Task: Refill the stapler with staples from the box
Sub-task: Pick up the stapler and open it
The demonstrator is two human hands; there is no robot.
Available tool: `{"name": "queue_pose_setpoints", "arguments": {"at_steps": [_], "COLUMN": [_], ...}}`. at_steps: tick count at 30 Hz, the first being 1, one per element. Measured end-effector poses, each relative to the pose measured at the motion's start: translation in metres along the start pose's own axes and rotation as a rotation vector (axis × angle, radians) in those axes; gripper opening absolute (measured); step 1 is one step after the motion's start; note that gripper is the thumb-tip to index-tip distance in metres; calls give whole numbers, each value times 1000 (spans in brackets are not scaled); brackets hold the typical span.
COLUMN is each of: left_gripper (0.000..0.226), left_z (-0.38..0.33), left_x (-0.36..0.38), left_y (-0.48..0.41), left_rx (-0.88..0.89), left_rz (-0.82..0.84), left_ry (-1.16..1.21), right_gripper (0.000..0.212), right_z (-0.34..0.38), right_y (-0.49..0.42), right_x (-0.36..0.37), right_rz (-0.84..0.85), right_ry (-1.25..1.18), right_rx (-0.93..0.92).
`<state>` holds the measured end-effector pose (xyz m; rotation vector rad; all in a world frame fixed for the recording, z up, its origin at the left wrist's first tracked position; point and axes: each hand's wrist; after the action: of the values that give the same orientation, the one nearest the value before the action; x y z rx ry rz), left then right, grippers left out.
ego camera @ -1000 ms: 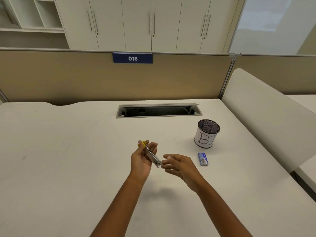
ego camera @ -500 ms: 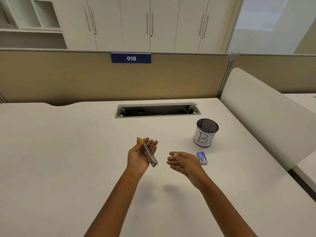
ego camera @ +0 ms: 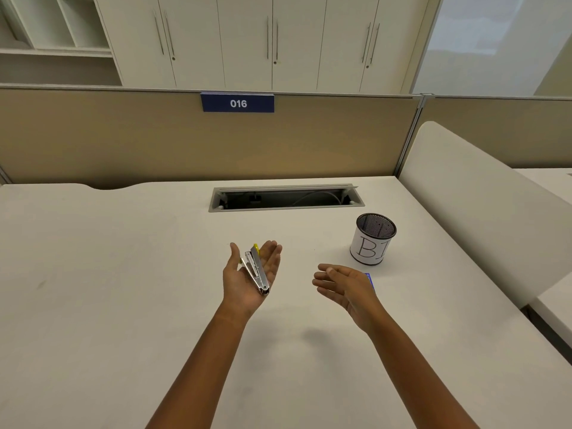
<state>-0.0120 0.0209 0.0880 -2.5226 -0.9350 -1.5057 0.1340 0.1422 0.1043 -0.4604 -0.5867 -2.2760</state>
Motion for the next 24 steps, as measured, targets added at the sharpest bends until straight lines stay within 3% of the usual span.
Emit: {"name": "queue_pose_setpoints", "arguments": {"at_steps": [11,20,24], "left_gripper": [69,60,44], "left_z": [17,23,28], "left_x": [20,31,29], "left_y": [2,-1,-6], "left_rx": [-139,-210,-167], "left_rz": [90,92,5], "left_ry": [-388,-504,-587], "right_gripper": [18,38,42], "right_z": [-9,-5,-5], "right_y": [5,1,-2], "right_x": [32,40,39], "right_rz": [153,105,50], "right_ry": [267,409,536], "right_rx": [-106,-175,-242]}}
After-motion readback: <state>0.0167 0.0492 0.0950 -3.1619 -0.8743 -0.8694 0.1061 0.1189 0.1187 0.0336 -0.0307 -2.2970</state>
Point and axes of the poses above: each hand's wrist, its own y-axis away from the middle knuckle, its own x-axis out of the palm, z = x × y, and after that the axes turned 15 degrees about -y, right-handed
